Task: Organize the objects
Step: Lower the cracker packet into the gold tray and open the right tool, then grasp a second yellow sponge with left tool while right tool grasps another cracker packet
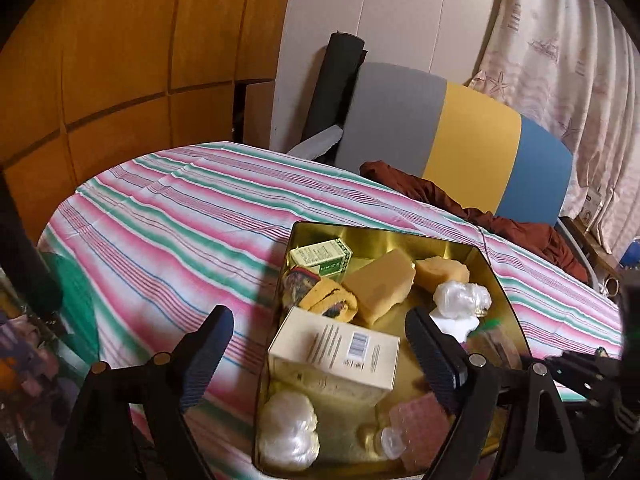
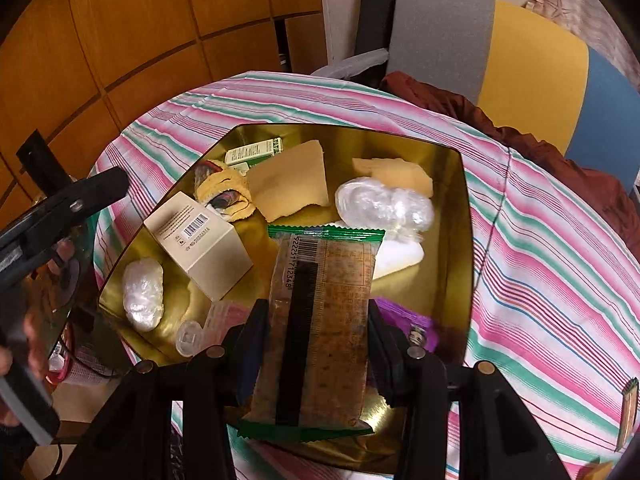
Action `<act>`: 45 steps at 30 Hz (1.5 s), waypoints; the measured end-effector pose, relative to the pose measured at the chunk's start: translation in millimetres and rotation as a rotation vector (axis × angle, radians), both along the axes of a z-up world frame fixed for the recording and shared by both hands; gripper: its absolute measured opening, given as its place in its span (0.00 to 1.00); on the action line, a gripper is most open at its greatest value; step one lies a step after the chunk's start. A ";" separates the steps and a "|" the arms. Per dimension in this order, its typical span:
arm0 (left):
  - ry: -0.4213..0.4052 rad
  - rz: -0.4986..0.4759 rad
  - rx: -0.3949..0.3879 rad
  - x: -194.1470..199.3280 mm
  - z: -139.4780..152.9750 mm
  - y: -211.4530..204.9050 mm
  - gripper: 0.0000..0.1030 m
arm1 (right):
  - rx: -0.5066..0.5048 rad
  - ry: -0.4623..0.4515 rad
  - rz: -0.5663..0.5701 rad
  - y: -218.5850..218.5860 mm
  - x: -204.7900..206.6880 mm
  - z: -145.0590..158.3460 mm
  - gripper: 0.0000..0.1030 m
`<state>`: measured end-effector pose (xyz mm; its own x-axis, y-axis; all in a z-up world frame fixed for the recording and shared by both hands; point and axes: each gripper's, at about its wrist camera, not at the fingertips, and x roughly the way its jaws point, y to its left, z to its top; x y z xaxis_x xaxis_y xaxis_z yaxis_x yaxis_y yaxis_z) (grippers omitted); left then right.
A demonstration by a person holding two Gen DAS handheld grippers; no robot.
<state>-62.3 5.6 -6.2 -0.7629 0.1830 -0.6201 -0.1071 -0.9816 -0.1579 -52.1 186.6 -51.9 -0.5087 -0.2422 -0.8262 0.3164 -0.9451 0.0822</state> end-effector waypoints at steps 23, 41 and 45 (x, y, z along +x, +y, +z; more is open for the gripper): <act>0.005 0.006 -0.028 21.7 6.2 4.4 0.95 | -0.037 0.042 -0.087 18.3 5.0 11.9 0.63; 0.034 -0.365 -0.051 41.2 25.7 134.0 0.96 | -0.043 0.023 -0.597 245.7 80.7 38.2 0.78; -0.001 -0.519 -0.058 47.9 20.2 187.9 0.97 | -0.052 0.045 -0.809 323.5 115.4 48.2 0.79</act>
<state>-14.4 193.5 14.0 -0.5802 0.5021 -0.6413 -0.5819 -0.8065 -0.1050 63.3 510.2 -3.8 -0.5755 0.1769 -0.7985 -0.4589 -0.8780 0.1362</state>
